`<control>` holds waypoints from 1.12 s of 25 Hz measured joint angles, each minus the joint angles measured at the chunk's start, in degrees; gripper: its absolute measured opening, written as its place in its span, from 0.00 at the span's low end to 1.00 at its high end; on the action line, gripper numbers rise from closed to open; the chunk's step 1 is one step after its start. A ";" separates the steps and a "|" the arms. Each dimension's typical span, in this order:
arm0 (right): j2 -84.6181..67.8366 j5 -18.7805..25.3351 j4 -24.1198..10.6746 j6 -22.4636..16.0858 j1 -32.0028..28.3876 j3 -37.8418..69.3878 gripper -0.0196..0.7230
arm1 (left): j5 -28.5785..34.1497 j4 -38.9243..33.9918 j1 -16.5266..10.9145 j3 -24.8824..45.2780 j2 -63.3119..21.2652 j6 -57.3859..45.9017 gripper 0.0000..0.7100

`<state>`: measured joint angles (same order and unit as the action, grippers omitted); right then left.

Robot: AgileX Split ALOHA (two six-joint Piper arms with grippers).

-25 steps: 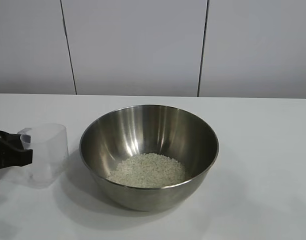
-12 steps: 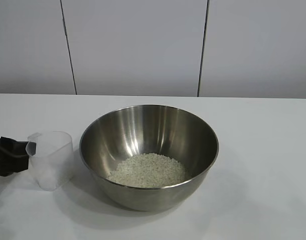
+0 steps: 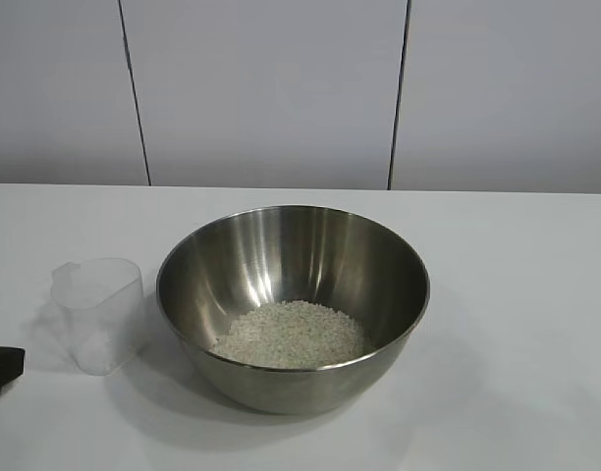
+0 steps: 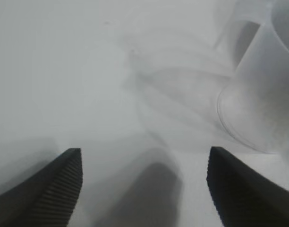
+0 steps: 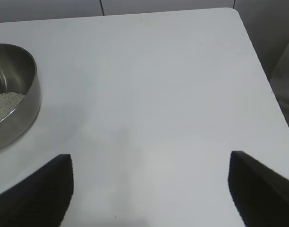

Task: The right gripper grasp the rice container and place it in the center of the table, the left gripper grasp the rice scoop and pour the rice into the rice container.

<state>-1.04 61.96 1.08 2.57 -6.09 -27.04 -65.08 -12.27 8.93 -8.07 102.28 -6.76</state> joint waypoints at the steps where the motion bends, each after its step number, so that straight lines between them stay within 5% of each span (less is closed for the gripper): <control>1: 0.00 0.00 0.00 0.00 0.00 0.00 0.85 | 2.70 -0.70 0.00 -0.71 -1.72 0.00 0.84; 7: 0.00 0.00 0.00 0.00 0.00 0.00 0.85 | 29.91 -8.35 0.00 -9.84 -14.32 -6.82 0.80; 13: 0.00 0.00 0.00 0.00 0.00 0.00 0.85 | 61.15 -32.07 0.00 -26.66 -26.29 -29.71 0.79; 17: 0.00 -0.01 0.00 0.00 0.00 0.00 0.85 | 69.65 -38.98 0.00 -34.41 -29.85 -37.85 0.77; 23: 0.00 -0.01 0.00 0.00 0.00 0.00 0.85 | 75.39 -33.69 0.00 -39.34 -30.23 -30.46 0.76; 28: 0.00 -0.01 0.00 0.00 0.00 0.00 0.85 | 84.12 -13.69 -4.51 -45.00 -30.23 -6.76 0.76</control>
<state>-1.04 61.95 1.08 2.57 -6.09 -27.04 19.03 -25.96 4.42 -53.07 72.05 -13.53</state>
